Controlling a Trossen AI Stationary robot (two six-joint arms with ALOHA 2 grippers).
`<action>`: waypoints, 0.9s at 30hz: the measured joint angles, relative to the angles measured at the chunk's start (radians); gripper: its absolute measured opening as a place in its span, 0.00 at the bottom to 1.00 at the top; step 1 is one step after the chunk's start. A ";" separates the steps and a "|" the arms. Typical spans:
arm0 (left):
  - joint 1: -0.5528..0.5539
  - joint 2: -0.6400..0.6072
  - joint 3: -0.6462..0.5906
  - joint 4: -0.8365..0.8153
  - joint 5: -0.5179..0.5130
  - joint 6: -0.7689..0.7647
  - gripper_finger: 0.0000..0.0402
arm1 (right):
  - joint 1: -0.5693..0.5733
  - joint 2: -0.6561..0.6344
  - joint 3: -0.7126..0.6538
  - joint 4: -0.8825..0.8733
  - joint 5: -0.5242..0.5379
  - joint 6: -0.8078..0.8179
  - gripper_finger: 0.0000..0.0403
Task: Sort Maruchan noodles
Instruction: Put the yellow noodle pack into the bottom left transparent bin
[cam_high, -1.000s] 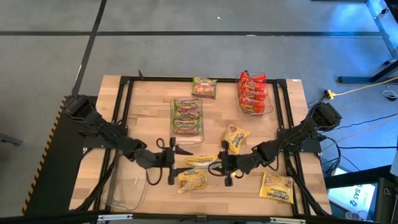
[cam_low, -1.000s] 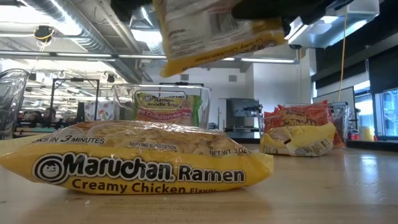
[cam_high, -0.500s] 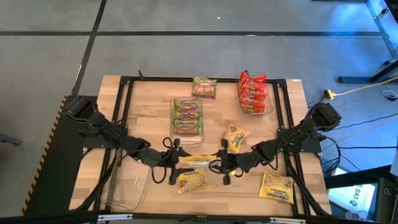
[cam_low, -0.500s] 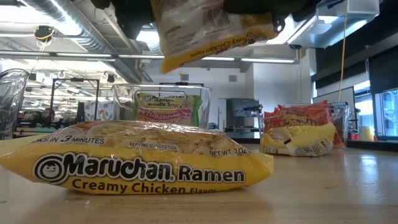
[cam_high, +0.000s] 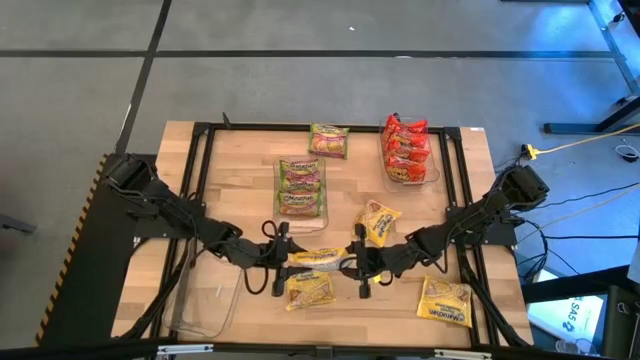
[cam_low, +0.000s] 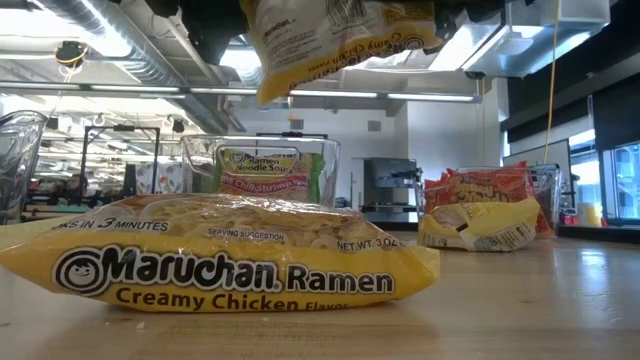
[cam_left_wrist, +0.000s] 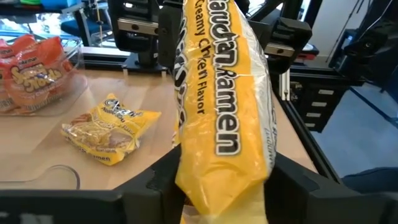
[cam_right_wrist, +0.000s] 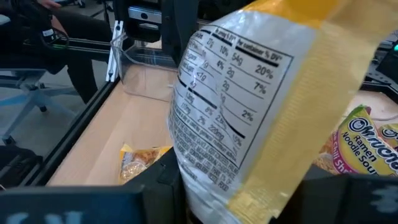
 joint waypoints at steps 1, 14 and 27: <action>0.000 0.000 0.000 0.000 0.000 0.000 0.39 | 0.000 0.000 0.000 0.000 -0.001 0.002 0.31; -0.006 -0.012 -0.001 -0.026 -0.005 0.011 0.32 | 0.000 -0.056 0.001 -0.100 0.003 0.000 0.61; -0.048 -0.062 -0.002 -0.087 -0.117 0.019 0.31 | 0.000 -0.111 0.000 -0.399 -0.059 0.160 0.74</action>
